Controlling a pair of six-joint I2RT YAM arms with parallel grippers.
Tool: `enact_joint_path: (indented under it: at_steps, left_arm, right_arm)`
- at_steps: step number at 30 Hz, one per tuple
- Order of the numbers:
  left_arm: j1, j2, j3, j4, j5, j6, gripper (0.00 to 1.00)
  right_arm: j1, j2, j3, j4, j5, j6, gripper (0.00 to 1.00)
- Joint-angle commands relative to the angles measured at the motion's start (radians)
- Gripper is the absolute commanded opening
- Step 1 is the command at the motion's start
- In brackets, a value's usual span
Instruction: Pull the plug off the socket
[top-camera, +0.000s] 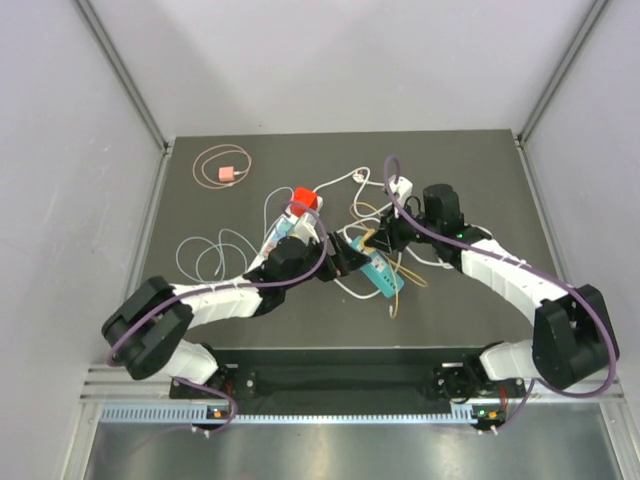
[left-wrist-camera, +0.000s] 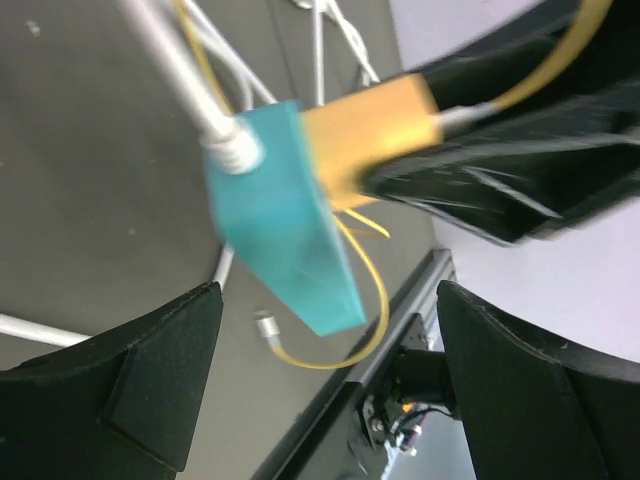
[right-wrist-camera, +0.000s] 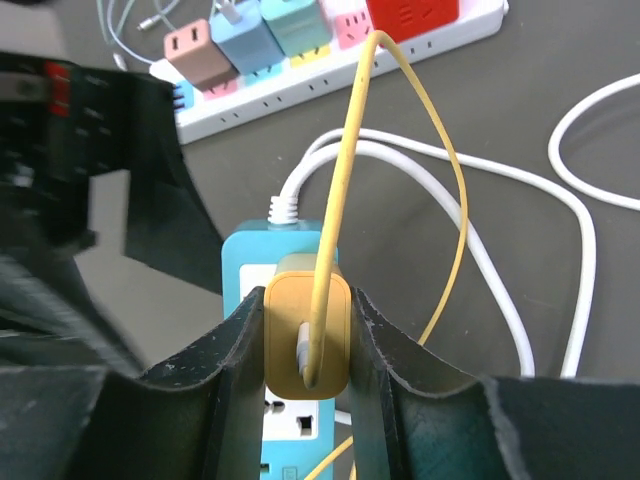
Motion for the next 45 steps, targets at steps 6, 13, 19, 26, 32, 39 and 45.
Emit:
enact_joint_path:
  at_steps: [6,13,19,26,32,39,45]
  left_arm:
    - [-0.025,0.063,0.090,0.033,-0.120,0.057,0.91]
    - [-0.073,0.136,0.160,0.028,-0.088,0.054,0.88]
    - [-0.099,0.218,0.222,-0.006,-0.084,0.037,0.55]
    - [-0.099,0.236,0.228,-0.065,-0.157,0.017,0.00]
    - [-0.078,0.319,0.274,-0.155,-0.144,-0.004,0.00]
    - [-0.071,0.356,0.262,-0.158,-0.153,-0.001,0.00]
    - [-0.064,0.331,0.245,-0.174,-0.153,0.026,0.00]
  right_arm:
    - [-0.034,-0.111,-0.021,0.172,-0.072,0.093,0.00]
    - [-0.038,-0.118,-0.046,0.212,-0.005,0.131,0.00]
    - [-0.050,-0.128,-0.058,0.223,0.059,0.160,0.00]
    - [-0.132,-0.149,-0.076,0.241,0.023,0.172,0.00]
    - [-0.250,-0.195,-0.082,0.302,-0.126,0.218,0.00]
    - [-0.368,-0.232,-0.075,0.300,-0.226,0.220,0.00]
    - [-0.390,-0.244,-0.066,0.246,-0.227,0.156,0.00]
